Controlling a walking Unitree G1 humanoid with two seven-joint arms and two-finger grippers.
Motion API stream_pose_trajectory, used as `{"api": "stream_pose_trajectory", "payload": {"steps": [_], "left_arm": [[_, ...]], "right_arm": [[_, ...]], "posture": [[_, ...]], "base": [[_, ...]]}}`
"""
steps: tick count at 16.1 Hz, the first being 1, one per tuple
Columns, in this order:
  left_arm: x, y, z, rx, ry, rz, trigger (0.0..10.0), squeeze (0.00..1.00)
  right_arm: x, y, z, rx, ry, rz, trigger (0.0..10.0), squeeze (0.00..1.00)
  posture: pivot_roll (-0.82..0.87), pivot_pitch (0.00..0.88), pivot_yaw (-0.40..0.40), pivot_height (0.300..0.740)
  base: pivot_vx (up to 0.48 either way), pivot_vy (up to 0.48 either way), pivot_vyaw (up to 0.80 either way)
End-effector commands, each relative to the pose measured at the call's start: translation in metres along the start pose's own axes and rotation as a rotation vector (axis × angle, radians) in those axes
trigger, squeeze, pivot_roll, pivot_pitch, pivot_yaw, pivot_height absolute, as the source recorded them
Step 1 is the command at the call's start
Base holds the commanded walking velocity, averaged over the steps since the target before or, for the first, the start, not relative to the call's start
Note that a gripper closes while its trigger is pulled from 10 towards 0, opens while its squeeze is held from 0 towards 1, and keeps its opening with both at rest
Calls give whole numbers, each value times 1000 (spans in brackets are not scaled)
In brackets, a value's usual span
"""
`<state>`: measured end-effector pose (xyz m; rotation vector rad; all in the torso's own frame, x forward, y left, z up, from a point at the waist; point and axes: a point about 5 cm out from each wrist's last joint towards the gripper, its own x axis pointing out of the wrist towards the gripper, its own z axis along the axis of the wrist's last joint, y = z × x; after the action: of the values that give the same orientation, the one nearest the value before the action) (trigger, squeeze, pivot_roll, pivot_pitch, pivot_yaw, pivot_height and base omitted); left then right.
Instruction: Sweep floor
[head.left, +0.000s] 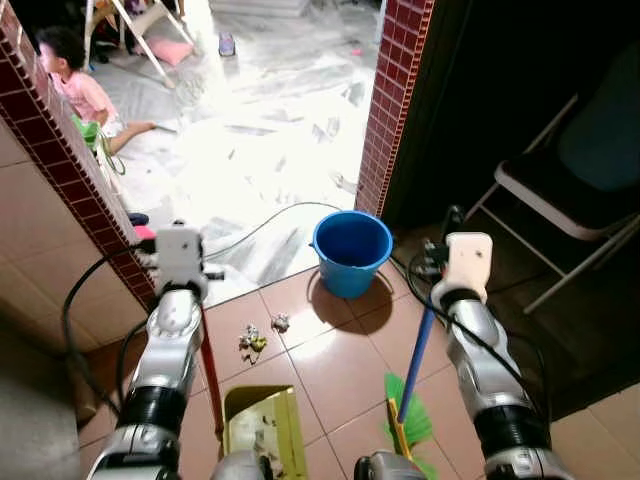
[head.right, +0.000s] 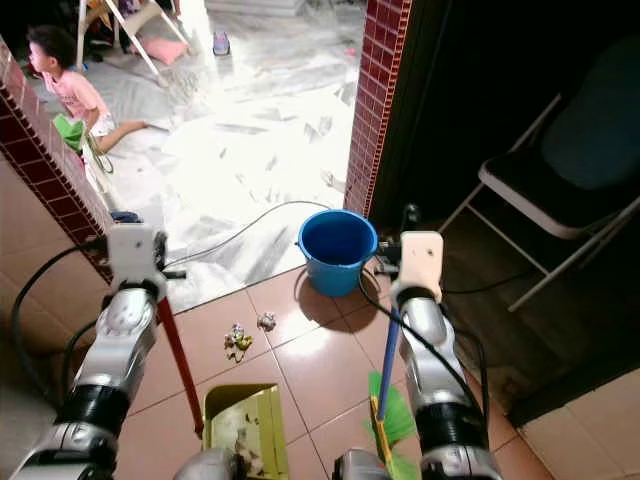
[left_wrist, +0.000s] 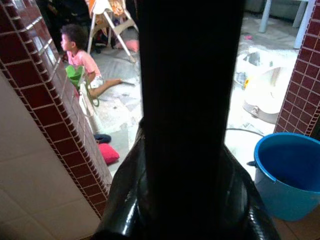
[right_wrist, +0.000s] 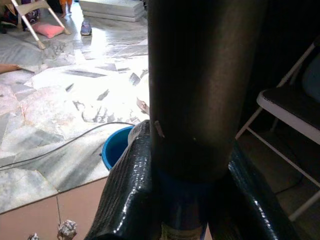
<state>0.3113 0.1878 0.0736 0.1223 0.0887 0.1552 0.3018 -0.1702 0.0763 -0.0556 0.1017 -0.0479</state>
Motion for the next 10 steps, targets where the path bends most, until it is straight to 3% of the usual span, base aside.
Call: {"api": "stream_pose_trajectory", "payload": {"steps": [1, 4, 5, 6, 10], "left_arm": [[-3, 3, -1, 25, -7, 9, 10000, 0], [-18, 3, -11, -8, 49, -24, 10000, 0], [-32, -2, -19, -39, 72, -143, 10000, 0], [-36, -3, -21, -41, 70, -157, 10000, 0], [-42, -6, -21, -71, 36, -68, 10000, 0]], "right_arm": [[-4, 0, -5, 21, 16, -2, 10000, 0], [-9, 3, -11, 16, 29, 22, 10000, 0], [-10, 1, -10, 22, 22, 28, 10000, 0], [-11, 0, -10, 25, 18, 29, 10000, 0], [-15, -10, -12, 8, 6, 2, 10000, 0]], "posture": [[-40, 0, 35, 740], [-26, 0, 13, 740], [-18, 0, -9, 740], [-14, 0, -20, 740], [-17, 0, -21, 740]], "base": [[0, 0, 0], [0, 0, 0], [0, 0, 0], [0, 0, 0], [0, 0, 0]]}}
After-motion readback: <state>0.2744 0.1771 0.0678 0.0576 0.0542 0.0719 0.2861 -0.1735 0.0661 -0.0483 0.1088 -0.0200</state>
